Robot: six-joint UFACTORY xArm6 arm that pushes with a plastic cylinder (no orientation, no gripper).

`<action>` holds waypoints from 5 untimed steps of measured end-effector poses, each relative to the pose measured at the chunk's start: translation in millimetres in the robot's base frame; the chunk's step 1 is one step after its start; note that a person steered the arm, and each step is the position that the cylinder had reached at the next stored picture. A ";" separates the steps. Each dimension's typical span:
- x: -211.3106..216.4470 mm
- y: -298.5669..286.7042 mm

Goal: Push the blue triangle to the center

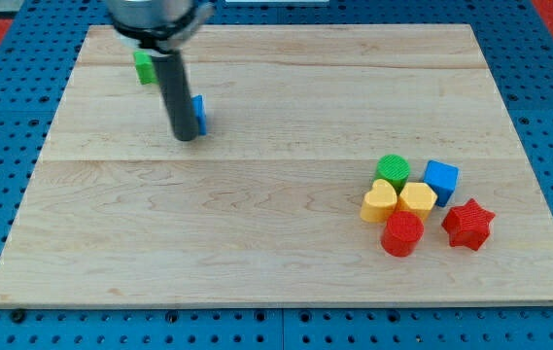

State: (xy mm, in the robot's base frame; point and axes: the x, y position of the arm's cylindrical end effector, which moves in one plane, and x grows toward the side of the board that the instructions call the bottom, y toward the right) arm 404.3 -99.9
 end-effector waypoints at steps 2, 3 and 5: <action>-69.5 -112.9; -80.5 -84.1; -18.0 31.8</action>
State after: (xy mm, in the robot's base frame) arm 386.3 -68.1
